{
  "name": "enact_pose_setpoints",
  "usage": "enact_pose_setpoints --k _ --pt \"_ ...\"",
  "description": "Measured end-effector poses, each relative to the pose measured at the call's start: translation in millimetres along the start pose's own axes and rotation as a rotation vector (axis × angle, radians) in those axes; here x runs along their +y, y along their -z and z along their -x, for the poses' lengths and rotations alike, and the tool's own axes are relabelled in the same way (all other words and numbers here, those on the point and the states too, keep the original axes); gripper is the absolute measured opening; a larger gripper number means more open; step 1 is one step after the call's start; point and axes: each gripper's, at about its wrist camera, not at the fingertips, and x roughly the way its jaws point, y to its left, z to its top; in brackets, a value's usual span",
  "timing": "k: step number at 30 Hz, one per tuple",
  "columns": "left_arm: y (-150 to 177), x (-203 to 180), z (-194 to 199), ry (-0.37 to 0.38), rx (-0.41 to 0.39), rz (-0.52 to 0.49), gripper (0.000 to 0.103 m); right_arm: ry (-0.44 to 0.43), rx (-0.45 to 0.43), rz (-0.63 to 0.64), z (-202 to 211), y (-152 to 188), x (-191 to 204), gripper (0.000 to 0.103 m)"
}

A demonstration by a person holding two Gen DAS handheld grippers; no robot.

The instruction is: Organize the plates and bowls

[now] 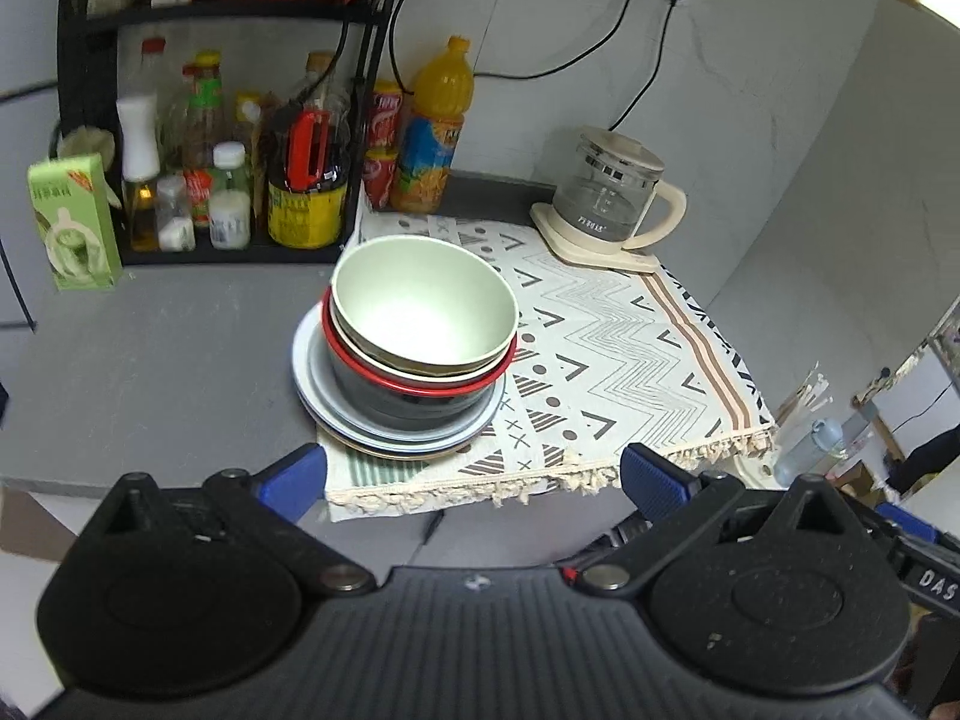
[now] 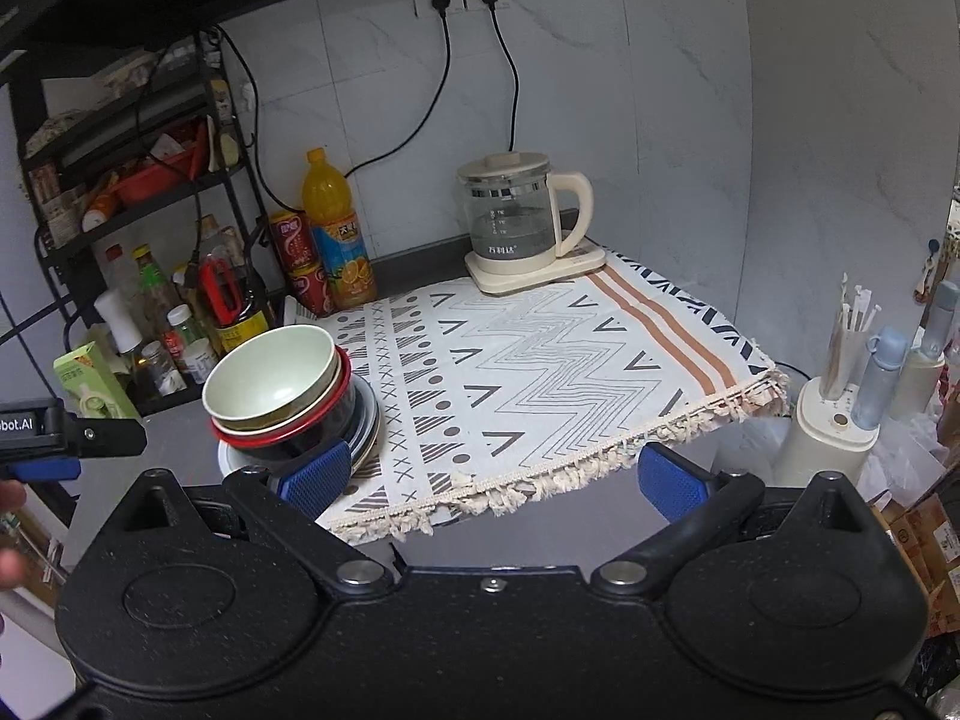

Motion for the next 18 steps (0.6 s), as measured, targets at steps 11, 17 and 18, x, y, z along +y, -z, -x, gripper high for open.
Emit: enact_pose_setpoints --k 11,17,18 --pt "26.6 -4.7 43.2 -0.013 -0.057 -0.062 0.103 -0.041 0.038 0.008 32.6 21.9 -2.2 0.103" --pt "42.2 -1.2 59.0 -0.026 -0.052 -0.071 0.103 -0.069 0.049 -0.01 41.0 30.9 0.8 0.103" --pt "44.2 1.0 61.9 -0.027 -0.052 -0.073 0.103 -0.073 0.049 -0.011 42.6 31.8 1.5 0.103"
